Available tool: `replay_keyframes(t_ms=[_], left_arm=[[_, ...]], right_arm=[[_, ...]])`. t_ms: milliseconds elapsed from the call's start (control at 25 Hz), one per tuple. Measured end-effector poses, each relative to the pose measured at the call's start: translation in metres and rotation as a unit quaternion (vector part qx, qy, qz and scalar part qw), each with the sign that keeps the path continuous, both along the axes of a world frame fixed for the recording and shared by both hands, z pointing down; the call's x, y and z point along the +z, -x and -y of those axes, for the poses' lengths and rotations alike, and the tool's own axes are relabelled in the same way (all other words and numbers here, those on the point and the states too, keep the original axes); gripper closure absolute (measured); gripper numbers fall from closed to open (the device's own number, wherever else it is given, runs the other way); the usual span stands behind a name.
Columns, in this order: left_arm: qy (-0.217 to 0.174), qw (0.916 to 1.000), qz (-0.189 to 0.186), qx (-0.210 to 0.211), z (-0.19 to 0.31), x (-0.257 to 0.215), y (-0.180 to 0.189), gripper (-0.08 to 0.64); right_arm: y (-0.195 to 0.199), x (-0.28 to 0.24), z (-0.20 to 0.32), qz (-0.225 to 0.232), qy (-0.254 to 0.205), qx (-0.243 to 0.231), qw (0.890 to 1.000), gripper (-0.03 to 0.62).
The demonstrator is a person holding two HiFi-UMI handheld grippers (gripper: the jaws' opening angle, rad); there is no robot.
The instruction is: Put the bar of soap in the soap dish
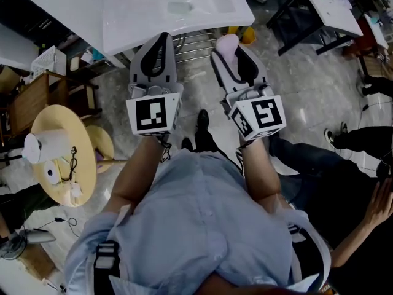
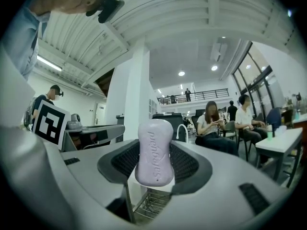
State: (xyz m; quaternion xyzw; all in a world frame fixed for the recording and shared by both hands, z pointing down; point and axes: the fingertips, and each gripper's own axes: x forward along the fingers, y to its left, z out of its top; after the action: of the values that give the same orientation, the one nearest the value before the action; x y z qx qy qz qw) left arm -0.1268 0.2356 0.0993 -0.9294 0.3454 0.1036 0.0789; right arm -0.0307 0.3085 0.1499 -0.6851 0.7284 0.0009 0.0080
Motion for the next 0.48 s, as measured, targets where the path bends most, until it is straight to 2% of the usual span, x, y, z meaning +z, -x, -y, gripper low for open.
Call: replay_keyframes(t_ms=[120, 480], left_arm=[[0.006, 0.9999, -0.016, -0.003, 0.014, -0.002, -0.012, 0.551], [0.006, 0.9995, 0.013, -0.028, 0.061, 0.003, -0.057, 0.55]], right_arm=[[-0.012, 0.004, 0.016, 0.001, 0.001, -0.006, 1.0, 0.387], [-0.063, 0.005, 0.065, 0.006, 0.0, -0.025, 1.0, 0.387]])
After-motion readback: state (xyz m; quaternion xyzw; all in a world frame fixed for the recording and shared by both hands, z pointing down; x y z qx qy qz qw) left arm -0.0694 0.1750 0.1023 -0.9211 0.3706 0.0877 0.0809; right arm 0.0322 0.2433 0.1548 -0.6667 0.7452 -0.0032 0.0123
